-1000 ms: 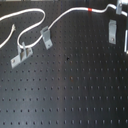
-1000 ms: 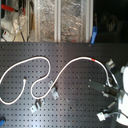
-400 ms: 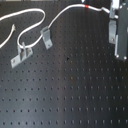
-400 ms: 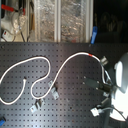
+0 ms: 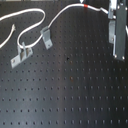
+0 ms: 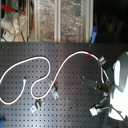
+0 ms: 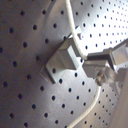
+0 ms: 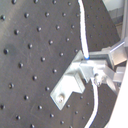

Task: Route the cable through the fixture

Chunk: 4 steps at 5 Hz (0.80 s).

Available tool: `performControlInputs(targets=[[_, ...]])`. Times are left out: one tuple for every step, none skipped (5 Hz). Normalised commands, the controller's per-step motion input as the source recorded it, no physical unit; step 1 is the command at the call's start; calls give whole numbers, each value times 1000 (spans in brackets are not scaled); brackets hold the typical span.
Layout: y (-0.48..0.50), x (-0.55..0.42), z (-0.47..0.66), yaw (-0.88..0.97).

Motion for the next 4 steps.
performControlInputs(targets=[[4,-22,0,0],[138,-109,-8,0],[216,40,67,106],[1,0,37,0]])
